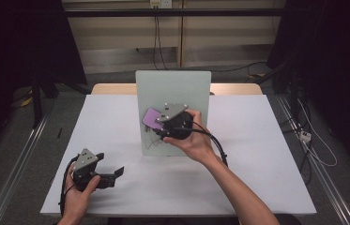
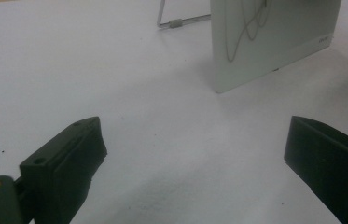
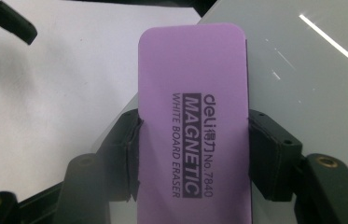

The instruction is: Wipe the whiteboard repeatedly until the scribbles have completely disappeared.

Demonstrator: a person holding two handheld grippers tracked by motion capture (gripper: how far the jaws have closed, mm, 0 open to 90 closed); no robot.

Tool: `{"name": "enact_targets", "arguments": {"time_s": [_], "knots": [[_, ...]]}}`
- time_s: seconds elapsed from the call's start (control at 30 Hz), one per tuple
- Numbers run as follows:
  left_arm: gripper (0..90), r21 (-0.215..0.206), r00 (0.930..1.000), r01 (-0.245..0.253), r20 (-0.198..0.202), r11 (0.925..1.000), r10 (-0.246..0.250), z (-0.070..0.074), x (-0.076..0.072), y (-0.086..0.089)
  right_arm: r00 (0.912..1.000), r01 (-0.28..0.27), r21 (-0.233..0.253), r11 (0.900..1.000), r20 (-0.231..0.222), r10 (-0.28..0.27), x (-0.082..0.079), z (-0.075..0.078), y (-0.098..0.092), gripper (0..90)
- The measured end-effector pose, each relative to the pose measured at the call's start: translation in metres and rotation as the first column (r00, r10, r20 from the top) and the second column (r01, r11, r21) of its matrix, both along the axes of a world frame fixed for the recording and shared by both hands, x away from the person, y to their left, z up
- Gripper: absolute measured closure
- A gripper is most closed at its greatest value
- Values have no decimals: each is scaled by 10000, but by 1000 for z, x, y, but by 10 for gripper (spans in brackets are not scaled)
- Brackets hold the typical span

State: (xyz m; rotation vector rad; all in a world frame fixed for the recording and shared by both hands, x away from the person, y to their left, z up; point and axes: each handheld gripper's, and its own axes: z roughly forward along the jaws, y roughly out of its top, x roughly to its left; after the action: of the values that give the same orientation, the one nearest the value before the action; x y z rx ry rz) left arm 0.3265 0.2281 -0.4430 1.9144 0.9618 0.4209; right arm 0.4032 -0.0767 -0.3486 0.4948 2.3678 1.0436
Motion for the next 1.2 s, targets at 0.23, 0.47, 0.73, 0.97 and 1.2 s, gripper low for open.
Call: {"name": "enact_targets", "arguments": {"time_s": [0.23,0.47,0.73,0.97,1.2], "knots": [[48,38,10000,32,-5,10000,-32,0,0,-1,9997,-112,-195,9997,-216,108,-1,-2,0,417],[48,41,10000,36,-18,10000,-36,0,0,-1,9999,129,188,9997,110,-132,7,17,-1,416],[48,44,10000,52,5,10000,-53,0,0,0,9999,97,438,9990,99,-101,9,15,8,416],[48,39,10000,15,-4,10000,-15,0,-1,0,9996,-83,333,9994,-283,93,2,-5,11,415],[48,61,10000,46,16,10000,-46,0,0,-1,9973,-249,-67,9997,-696,244,-4,-20,12,416]]}}
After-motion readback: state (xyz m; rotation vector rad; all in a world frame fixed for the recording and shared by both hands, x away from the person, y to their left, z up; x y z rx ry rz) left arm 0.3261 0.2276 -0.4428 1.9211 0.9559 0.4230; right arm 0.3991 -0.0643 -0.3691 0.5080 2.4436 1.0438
